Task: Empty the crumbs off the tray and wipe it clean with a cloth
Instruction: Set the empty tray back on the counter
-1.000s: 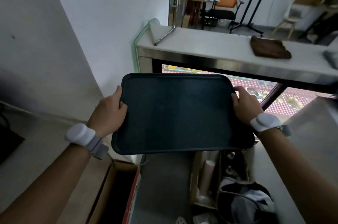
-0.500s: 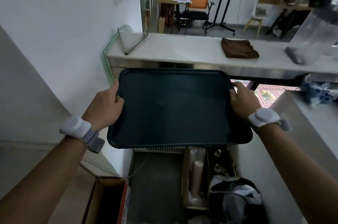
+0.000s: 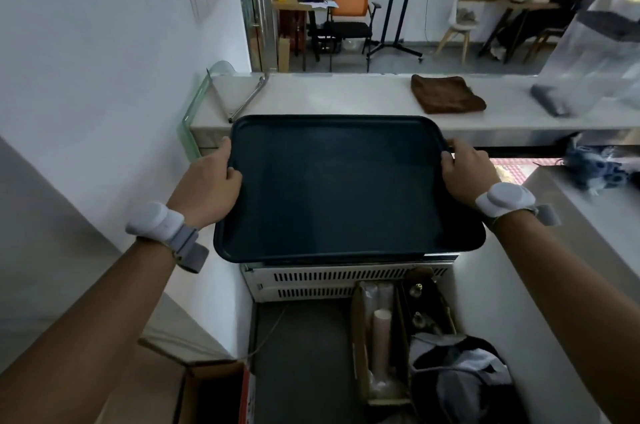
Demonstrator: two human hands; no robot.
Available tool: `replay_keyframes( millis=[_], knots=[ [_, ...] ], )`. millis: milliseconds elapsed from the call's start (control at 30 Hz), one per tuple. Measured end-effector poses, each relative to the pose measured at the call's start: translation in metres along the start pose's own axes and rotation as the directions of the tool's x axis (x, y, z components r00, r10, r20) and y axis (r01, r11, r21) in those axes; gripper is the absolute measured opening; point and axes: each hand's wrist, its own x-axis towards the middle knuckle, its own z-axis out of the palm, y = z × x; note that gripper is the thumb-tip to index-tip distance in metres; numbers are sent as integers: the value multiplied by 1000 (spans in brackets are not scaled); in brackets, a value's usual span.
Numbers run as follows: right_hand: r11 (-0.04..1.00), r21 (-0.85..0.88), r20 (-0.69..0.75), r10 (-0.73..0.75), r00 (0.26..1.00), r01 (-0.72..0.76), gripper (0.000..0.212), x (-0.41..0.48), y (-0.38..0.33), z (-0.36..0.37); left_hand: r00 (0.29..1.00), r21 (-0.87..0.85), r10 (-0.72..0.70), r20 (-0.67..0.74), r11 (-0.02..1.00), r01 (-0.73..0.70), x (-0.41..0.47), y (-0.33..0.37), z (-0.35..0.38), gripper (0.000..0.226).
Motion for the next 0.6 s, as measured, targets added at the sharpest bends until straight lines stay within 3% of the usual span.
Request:
replay_keyframes(
  millis=[167,300,600],
  knots=[
    [999,-20,-21,-25,999,24,31,26,0,2,1000,-26,28,3,999,-28,31,-3,5,28],
    [998,-54,-18,-32,999,31,31,54,4,7,999,6,32,-5,999,-32,58,-3,11,49],
    [993,-82,-58,-86,995,81,34,137,11,21,999,61,30,-15,998,-29,129,14,23,25]
  ],
)
